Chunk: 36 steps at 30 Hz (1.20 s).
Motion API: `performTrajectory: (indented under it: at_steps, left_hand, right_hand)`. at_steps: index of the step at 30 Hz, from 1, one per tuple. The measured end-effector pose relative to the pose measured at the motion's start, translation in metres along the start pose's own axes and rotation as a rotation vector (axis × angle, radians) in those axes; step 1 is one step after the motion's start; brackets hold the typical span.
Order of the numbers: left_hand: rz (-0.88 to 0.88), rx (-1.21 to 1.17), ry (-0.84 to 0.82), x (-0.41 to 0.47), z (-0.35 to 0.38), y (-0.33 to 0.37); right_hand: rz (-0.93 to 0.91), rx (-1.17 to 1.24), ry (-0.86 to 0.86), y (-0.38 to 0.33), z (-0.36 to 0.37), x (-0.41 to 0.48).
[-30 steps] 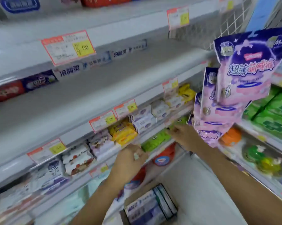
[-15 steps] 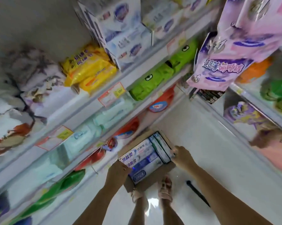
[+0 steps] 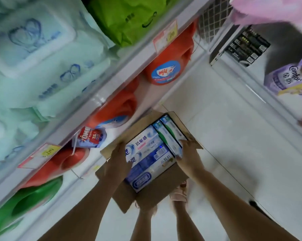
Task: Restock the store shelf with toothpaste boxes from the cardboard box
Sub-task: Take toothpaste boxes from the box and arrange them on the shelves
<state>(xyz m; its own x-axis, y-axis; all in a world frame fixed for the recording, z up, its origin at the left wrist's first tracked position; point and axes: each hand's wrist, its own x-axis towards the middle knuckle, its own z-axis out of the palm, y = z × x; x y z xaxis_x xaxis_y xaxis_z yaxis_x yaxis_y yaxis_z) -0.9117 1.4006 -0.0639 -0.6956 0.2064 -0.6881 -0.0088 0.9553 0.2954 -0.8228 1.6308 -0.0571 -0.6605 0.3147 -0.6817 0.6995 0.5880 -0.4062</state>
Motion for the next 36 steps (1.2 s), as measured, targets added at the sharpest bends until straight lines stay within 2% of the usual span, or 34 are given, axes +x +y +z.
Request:
performTrajectory:
  at_steps: [3, 6, 8, 11, 14, 18, 24, 28, 32, 36]
  left_hand:
    - [0.045, 0.133, 0.012, 0.013, 0.018, -0.007]
    - [-0.035, 0.262, 0.012, 0.014, 0.030, -0.008]
    - [-0.128, 0.208, -0.003, 0.014, 0.035, -0.007]
    - [-0.143, 0.097, 0.014, 0.014, 0.037, -0.009]
    - [-0.128, -0.070, -0.073, 0.009, 0.027, -0.014]
    - [-0.099, -0.013, -0.117, -0.010, -0.008, -0.025]
    - [-0.034, 0.110, 0.103, -0.041, -0.056, -0.055]
    - [-0.074, 0.020, 0.223, -0.049, -0.053, -0.075]
    - [-0.136, -0.140, 0.315, -0.046, -0.049, -0.083]
    - [-0.130, -0.166, 0.282, -0.044, -0.046, -0.088]
  right_hand:
    - [-0.044, -0.054, -0.003, 0.009, 0.019, 0.010]
    - [-0.066, -0.089, 0.014, 0.016, 0.032, 0.007]
    - [-0.105, -0.059, 0.076, 0.018, 0.037, 0.002]
    - [-0.187, -0.008, 0.129, 0.016, 0.045, -0.008]
    - [-0.220, 0.005, 0.061, 0.008, 0.055, -0.013]
    - [-0.279, -0.066, -0.019, -0.011, 0.059, 0.001]
    - [-0.381, -0.163, -0.129, -0.043, 0.073, 0.042]
    - [-0.450, -0.270, -0.120, -0.058, 0.082, 0.059]
    - [-0.592, -0.372, 0.030, -0.064, 0.085, 0.079]
    - [-0.709, -0.525, 0.146, -0.059, 0.091, 0.092]
